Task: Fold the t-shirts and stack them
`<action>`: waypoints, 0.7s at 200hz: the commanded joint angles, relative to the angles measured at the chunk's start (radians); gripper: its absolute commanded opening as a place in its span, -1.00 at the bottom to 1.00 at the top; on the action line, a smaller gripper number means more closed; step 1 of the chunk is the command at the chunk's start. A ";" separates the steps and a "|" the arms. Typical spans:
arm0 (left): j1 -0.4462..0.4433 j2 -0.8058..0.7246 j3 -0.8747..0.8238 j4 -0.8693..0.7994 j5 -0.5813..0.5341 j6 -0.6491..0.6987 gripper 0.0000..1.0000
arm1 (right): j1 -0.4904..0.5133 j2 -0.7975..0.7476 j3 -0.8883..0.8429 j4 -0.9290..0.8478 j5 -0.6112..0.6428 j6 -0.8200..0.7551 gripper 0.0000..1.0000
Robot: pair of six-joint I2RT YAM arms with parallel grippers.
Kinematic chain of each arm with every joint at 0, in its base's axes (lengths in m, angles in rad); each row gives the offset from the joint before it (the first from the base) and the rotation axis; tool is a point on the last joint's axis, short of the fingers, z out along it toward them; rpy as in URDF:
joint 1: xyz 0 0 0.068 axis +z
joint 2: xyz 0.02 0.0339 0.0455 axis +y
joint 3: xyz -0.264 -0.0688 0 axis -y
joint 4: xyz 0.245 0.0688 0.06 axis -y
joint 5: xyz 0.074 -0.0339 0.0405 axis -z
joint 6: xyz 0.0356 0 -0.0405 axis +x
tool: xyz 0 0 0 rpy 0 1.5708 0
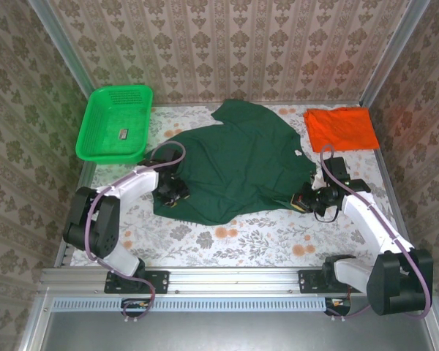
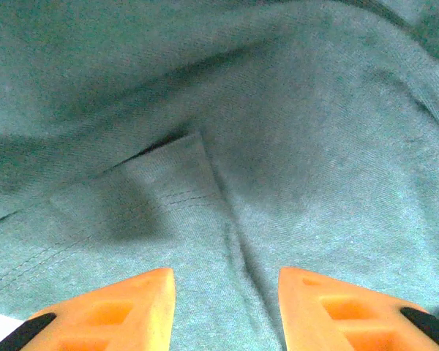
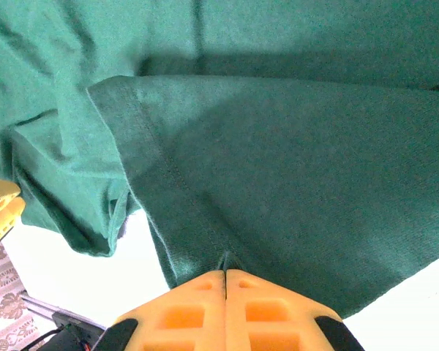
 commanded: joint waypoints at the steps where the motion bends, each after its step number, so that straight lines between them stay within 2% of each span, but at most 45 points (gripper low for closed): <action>1: -0.002 0.046 0.033 -0.019 -0.018 0.005 -0.16 | 0.007 -0.003 0.003 -0.003 -0.028 0.017 -1.00; 53: 0.003 0.104 0.070 -0.005 -0.003 0.010 -0.29 | 0.007 -0.007 0.006 -0.013 -0.033 0.010 -1.00; 90: 0.004 0.111 0.074 -0.007 0.000 0.013 -0.56 | 0.007 -0.013 0.012 -0.021 -0.038 0.009 -1.00; 115: 0.004 0.090 0.049 -0.014 0.000 0.015 -0.82 | 0.007 -0.015 0.020 -0.027 -0.046 0.008 -1.00; 140: 0.003 0.051 0.017 -0.014 0.002 0.008 -0.87 | 0.005 -0.013 0.029 -0.030 -0.051 0.010 -1.00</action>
